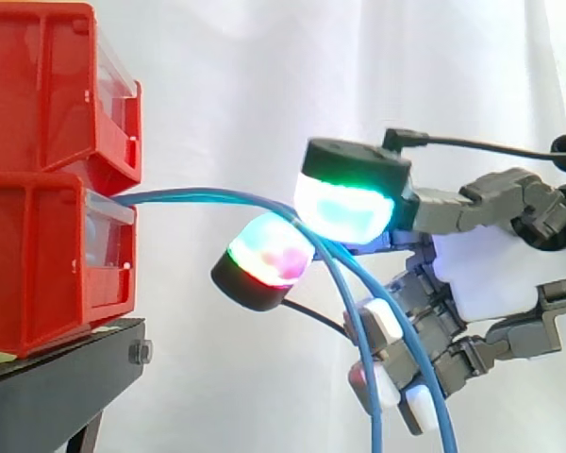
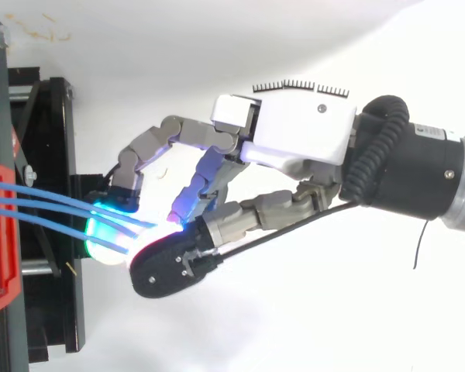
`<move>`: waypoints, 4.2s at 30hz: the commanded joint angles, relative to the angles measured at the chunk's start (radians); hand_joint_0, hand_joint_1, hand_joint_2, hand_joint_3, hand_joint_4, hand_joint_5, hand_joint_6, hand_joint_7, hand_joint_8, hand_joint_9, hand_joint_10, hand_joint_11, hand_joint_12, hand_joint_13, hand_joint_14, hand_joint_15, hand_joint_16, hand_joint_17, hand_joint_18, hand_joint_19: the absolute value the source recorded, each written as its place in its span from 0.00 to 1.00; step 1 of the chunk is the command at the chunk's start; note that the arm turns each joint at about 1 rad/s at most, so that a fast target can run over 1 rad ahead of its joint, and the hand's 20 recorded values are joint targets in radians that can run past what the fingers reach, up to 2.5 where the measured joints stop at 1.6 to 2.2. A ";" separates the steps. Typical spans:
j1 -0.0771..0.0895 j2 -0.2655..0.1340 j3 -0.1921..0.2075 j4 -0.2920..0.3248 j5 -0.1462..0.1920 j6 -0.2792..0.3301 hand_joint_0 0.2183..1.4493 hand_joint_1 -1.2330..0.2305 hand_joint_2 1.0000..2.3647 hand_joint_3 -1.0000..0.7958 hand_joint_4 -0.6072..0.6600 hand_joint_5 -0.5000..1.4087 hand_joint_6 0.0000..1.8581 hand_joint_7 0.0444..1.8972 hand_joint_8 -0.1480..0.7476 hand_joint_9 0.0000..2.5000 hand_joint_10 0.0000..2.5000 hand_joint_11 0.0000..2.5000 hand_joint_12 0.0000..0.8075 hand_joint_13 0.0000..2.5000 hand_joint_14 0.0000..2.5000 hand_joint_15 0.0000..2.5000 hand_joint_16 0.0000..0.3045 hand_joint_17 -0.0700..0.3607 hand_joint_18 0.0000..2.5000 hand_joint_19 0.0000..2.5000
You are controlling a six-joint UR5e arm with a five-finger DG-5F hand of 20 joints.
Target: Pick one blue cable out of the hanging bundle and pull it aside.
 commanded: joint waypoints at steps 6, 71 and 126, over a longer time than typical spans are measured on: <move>-0.017 0.001 0.000 -0.066 -0.002 -0.018 0.24 0.39 0.00 0.28 0.31 0.19 0.50 0.34 0.40 0.51 0.01 0.33 0.39 0.42 0.01 0.30 0.11 0.34 0.37 0.28; -0.049 0.030 0.000 -0.046 0.207 -0.345 0.34 0.29 0.01 0.41 0.40 0.17 0.50 0.39 0.43 0.48 0.01 0.37 0.41 0.42 0.01 0.33 0.13 0.37 0.36 0.33; 0.023 0.033 0.055 -0.127 0.079 -0.061 0.27 0.36 0.00 0.32 0.47 0.21 0.49 0.49 0.46 0.51 0.01 0.37 0.44 0.41 0.01 0.34 0.14 0.39 0.34 0.34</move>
